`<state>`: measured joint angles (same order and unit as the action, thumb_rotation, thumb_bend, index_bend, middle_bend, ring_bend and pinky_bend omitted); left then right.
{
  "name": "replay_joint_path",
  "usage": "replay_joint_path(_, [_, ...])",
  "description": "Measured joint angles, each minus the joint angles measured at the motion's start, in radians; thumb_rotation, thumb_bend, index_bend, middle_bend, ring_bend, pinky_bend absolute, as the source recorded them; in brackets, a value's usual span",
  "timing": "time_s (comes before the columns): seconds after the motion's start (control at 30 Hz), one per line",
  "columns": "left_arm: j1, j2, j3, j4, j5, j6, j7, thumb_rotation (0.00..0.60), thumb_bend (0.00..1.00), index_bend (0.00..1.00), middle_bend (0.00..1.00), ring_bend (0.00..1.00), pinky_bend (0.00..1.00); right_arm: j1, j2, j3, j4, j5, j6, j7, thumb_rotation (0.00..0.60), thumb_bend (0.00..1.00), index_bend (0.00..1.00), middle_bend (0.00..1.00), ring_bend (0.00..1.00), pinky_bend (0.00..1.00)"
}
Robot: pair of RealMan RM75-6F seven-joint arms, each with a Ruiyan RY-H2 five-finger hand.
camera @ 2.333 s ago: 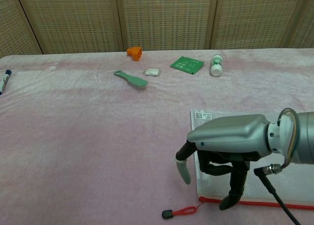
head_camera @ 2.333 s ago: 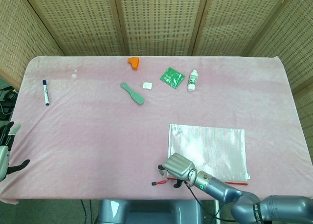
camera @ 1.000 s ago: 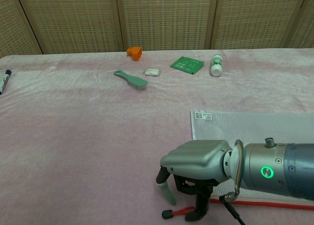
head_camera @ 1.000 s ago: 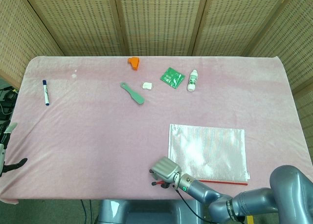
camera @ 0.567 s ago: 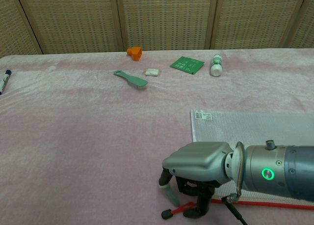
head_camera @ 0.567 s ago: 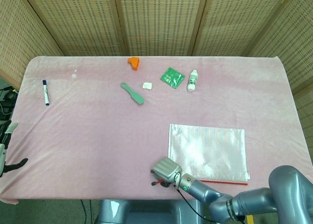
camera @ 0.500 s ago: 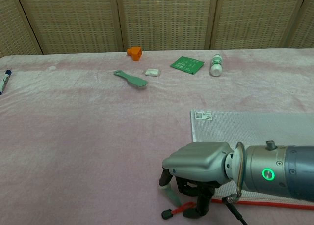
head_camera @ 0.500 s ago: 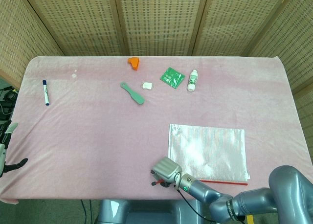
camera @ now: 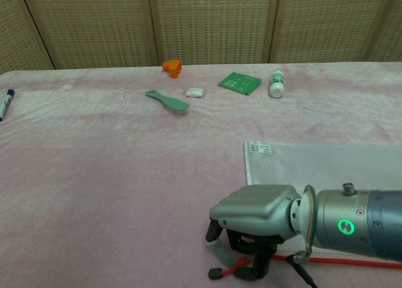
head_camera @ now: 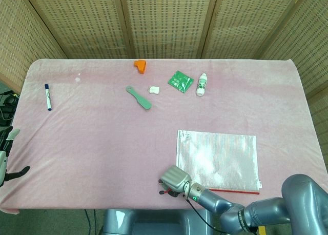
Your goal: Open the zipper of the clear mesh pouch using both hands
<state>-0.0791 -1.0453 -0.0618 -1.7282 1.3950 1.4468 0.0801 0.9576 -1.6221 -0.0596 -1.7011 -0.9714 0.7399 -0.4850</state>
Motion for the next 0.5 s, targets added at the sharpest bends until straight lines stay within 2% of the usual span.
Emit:
replay_joint_path(0.1, [0.000,0.000,0.000,0.000,0.000,0.000,-0.002,0.600,0.00,0.00,0.00,0.00,0.00,-0.005,-0.002,0.001,0.001,-0.013,0.003,0.010,0.600,0.63,0.72,0.98,0.94,1.00])
replay_joint_path(0.3, [-0.001,0.001,0.001,0.001,-0.001,-0.002,-0.003,0.600,0.00,0.00,0.00,0.00,0.00,-0.016,0.003,0.014,-0.008,-0.036,0.017,0.037,0.600,0.76,0.75,0.98,0.94,1.00])
replay_joint_path(0.5, [-0.002,0.002,0.000,0.000,-0.004,-0.005,-0.006,0.600,0.00,0.00,0.00,0.00,0.00,-0.030,0.041,0.048,-0.053,-0.048,0.040,0.083,0.600,0.77,0.78,0.98,0.94,1.00])
